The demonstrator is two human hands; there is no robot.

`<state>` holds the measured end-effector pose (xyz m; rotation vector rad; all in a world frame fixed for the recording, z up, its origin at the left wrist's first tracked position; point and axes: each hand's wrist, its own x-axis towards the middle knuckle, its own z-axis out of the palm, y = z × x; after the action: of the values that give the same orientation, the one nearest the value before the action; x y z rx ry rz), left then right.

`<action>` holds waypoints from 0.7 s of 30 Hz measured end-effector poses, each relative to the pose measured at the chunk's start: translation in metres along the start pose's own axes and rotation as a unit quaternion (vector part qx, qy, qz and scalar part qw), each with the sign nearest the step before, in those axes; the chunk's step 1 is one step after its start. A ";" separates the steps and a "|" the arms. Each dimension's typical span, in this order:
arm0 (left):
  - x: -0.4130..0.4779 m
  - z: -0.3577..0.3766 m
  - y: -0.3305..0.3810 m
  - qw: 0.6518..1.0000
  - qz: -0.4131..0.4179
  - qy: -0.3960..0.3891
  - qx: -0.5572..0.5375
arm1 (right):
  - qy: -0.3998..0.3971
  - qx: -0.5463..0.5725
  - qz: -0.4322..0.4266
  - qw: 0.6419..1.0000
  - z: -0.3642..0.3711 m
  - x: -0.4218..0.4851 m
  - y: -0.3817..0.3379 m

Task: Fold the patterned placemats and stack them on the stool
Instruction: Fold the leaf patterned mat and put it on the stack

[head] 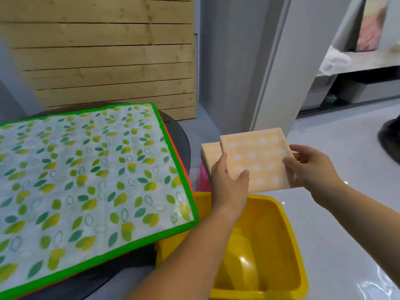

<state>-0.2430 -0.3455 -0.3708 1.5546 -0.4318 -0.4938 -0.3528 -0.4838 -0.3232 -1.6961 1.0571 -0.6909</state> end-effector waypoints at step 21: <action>0.152 0.001 -0.111 0.982 0.005 0.049 0.182 | -0.016 0.010 0.020 1.000 0.126 0.161 0.087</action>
<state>-0.1204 -0.4257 -0.4885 1.9190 -0.4731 -0.3404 -0.2037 -0.5839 -0.4535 -1.6583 1.0556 -0.6450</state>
